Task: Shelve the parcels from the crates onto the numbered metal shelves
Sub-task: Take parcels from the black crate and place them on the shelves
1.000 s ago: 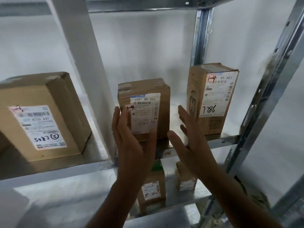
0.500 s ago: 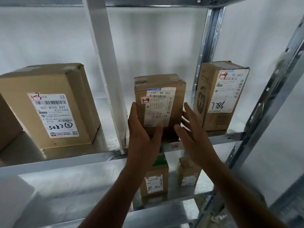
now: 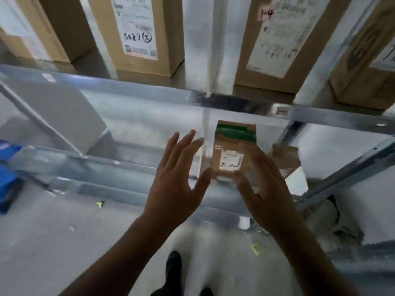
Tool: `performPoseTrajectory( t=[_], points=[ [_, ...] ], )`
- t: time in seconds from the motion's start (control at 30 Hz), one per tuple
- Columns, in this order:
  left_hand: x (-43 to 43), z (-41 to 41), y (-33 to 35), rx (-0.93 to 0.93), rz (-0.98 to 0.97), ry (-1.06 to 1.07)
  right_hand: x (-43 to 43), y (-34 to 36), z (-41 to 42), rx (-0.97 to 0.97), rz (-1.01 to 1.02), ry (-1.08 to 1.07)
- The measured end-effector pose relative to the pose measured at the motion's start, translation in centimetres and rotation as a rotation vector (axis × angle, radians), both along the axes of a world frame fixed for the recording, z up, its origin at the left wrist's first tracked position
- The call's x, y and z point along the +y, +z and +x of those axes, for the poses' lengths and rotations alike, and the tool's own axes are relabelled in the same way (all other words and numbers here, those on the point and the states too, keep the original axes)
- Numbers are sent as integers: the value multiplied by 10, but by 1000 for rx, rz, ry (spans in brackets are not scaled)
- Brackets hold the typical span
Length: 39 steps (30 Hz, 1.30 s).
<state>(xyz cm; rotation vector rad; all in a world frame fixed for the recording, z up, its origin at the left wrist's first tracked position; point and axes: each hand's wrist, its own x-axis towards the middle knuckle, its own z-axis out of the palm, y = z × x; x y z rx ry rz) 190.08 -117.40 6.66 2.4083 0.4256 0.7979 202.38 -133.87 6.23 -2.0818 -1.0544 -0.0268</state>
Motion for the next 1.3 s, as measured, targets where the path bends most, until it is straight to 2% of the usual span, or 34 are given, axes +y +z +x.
performPoseTrajectory(
  t=[0.2, 0.37, 0.5, 0.77, 1.0, 1.17, 1.3],
  points=[
    [58, -109, -70, 398, -68, 298, 81, -60, -70, 43, -310, 270],
    [117, -211, -97, 487, -140, 525, 186, -95, -150, -79, -477, 513],
    [177, -312, -106, 547, -212, 698, 288, -105, -237, -96, -503, 677],
    [263, -517, -103, 568, -379, 1129, 459, -104, -426, -131, -515, 995],
    [324, -638, -113, 432, -514, 1436, 575, -105, -552, -245, -519, 1268],
    [385, -710, -115, 395, -508, 1603, 676, -114, -636, -272, -467, 1417],
    [447, -766, -93, 434, -482, 1700, 757, -108, -702, -245, -453, 1509]
  ],
)
